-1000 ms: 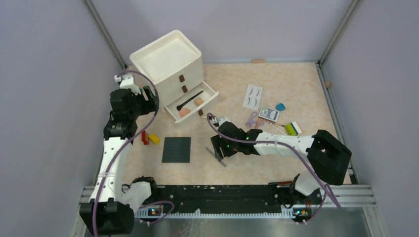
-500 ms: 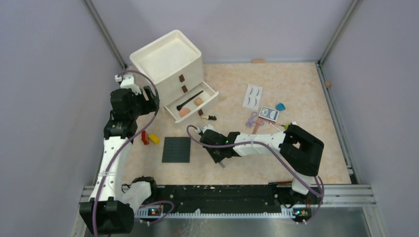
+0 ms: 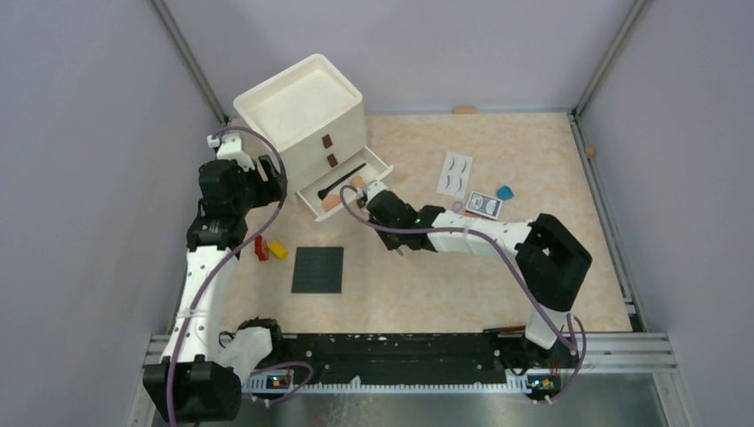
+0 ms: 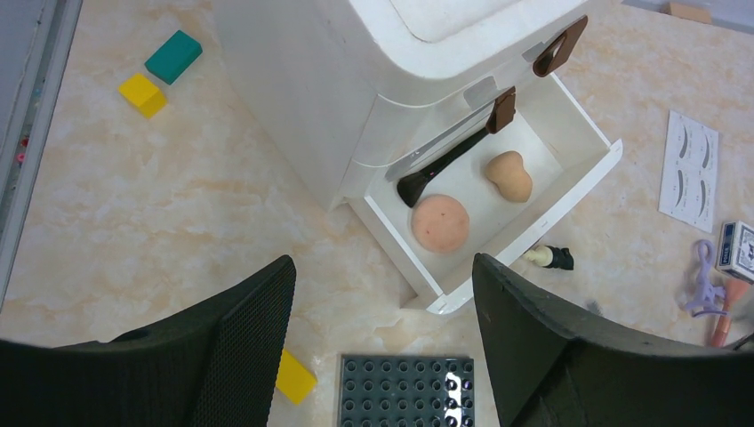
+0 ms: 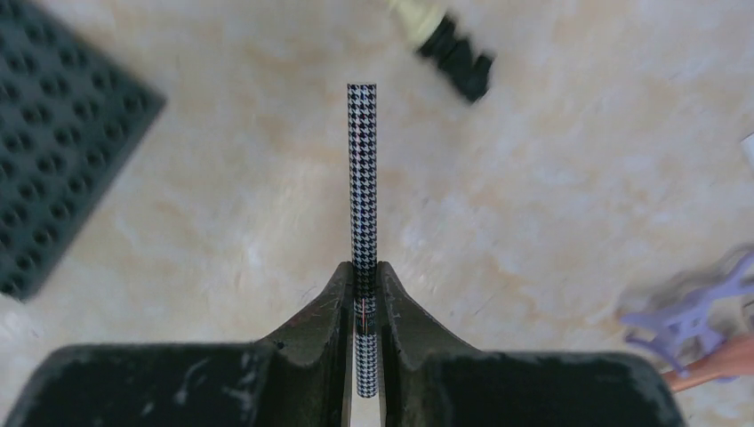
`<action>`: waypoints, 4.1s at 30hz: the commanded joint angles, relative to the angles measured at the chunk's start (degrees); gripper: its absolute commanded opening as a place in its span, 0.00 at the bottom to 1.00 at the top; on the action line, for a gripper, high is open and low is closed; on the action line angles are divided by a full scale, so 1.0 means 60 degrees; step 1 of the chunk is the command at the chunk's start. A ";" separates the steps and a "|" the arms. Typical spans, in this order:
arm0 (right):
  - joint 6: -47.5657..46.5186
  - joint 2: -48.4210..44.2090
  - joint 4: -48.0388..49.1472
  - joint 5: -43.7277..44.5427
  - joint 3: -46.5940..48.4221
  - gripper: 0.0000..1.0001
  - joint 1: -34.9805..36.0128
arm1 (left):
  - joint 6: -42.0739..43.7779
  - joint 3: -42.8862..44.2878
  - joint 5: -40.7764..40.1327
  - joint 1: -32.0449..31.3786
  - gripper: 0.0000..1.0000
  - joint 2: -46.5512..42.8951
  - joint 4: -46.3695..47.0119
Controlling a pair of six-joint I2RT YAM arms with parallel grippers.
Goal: Organize the makeup
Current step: Pick up the makeup from the center of the board, then place the makeup in the drawer, then pick up the makeup brush from the center of the board.
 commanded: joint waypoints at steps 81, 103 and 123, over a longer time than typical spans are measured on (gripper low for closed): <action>0.4988 -0.3436 0.2426 0.0212 -0.4626 0.35 -0.5209 | -0.0115 0.0068 0.0245 0.0001 0.78 0.0055 0.0324; 0.4829 -0.3939 0.2212 0.0415 -0.4221 0.32 -0.5364 | -0.0115 0.0070 0.0250 0.0001 0.77 0.0113 0.0331; 0.4935 -0.2202 0.2738 0.0321 -0.3838 0.33 -0.5539 | -0.0101 0.0068 0.0193 0.0010 0.77 0.0114 0.0317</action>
